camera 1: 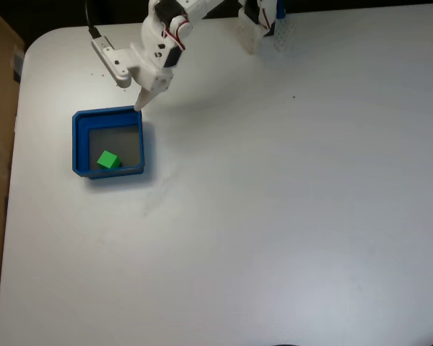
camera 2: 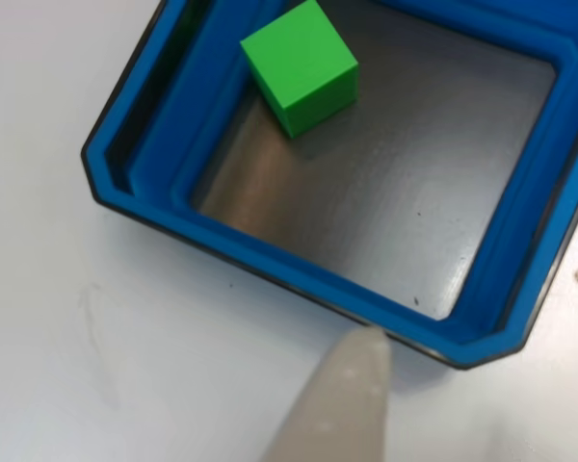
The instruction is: Pick up green cube and drop it in the blue box
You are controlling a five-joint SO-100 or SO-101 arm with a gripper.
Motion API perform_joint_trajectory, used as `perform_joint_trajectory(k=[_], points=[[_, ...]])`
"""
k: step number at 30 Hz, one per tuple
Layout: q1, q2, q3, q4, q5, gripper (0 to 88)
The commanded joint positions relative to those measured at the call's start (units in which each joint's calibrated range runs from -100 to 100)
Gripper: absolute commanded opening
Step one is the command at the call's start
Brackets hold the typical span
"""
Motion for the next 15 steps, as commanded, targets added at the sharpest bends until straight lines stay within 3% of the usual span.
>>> perform_joint_trajectory(k=[1, 8, 15], points=[[-0.76, -13.9, 7.0, -0.74, 0.05, 29.8], [-4.59, -31.62, 19.46, -0.99, 0.15, 28.7], [-5.89, -48.33, 30.21, -0.82, 0.15, 20.1]])
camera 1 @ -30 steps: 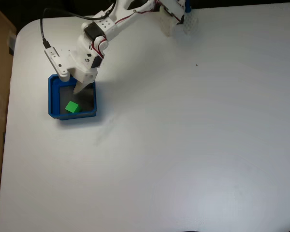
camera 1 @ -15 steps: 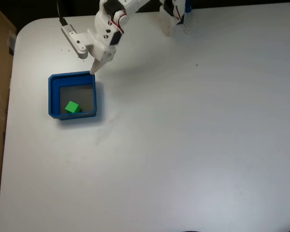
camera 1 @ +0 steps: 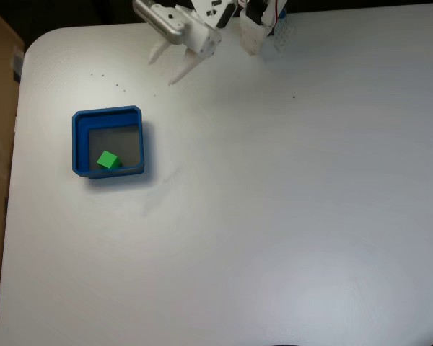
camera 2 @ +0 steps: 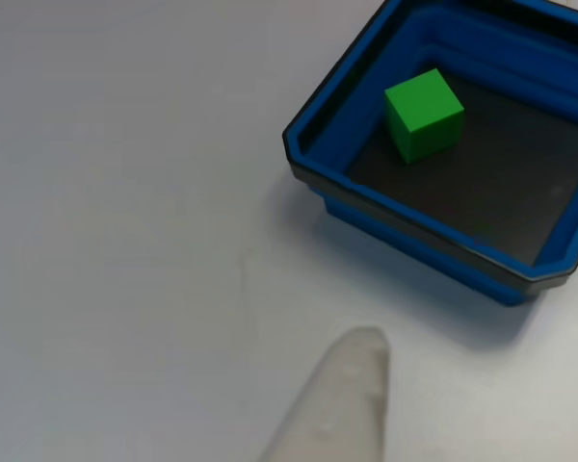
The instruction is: Pick up green cube and drop it in the blue box
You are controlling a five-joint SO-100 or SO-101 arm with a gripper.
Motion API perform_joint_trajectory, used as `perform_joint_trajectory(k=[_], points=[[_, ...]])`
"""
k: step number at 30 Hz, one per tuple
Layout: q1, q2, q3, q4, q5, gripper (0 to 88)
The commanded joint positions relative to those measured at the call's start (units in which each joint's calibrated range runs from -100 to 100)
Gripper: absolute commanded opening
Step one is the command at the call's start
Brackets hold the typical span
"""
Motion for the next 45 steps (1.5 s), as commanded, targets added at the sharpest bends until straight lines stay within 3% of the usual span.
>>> perform_joint_trajectory(k=[1, 9, 27, 33, 45], points=[[-0.41, -12.14, 5.88, -0.82, 0.15, 18.4], [-0.48, -27.76, 21.23, -0.91, 0.2, 0.1], [-7.06, -54.59, 50.5, -1.32, 0.2, 0.3], [-10.89, -55.26, 54.39, -1.4, 0.2, 0.3], [-26.57, -55.18, 59.35, -0.82, -0.2, 0.5]])
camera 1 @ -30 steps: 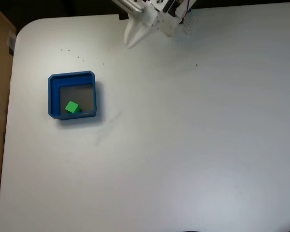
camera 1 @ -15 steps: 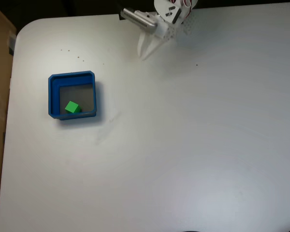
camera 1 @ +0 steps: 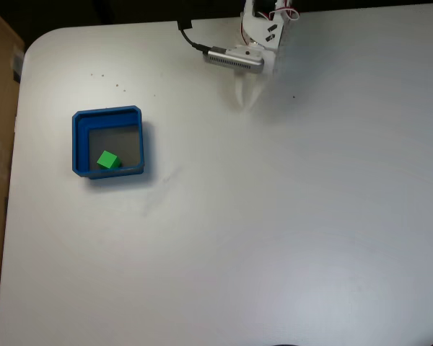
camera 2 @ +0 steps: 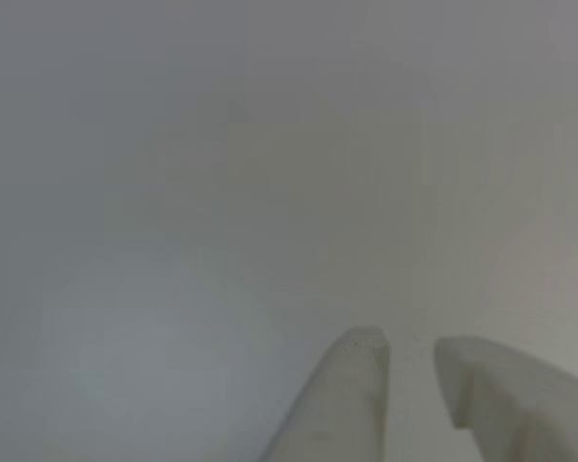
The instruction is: Pick up green cube and drop it in the blue box
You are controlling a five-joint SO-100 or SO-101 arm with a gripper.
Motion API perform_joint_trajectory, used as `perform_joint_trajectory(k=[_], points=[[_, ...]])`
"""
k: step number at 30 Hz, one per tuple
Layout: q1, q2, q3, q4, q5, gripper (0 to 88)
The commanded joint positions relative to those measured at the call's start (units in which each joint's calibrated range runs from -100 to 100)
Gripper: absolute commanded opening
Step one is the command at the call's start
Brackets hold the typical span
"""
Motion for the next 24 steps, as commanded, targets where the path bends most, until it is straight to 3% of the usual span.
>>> perform_joint_trajectory(k=[1, 24], points=[[-5.61, -1.0, 0.27, -0.82, -0.1, 0.5], [-16.88, -1.0, 0.27, -0.82, 0.1, 0.5]])
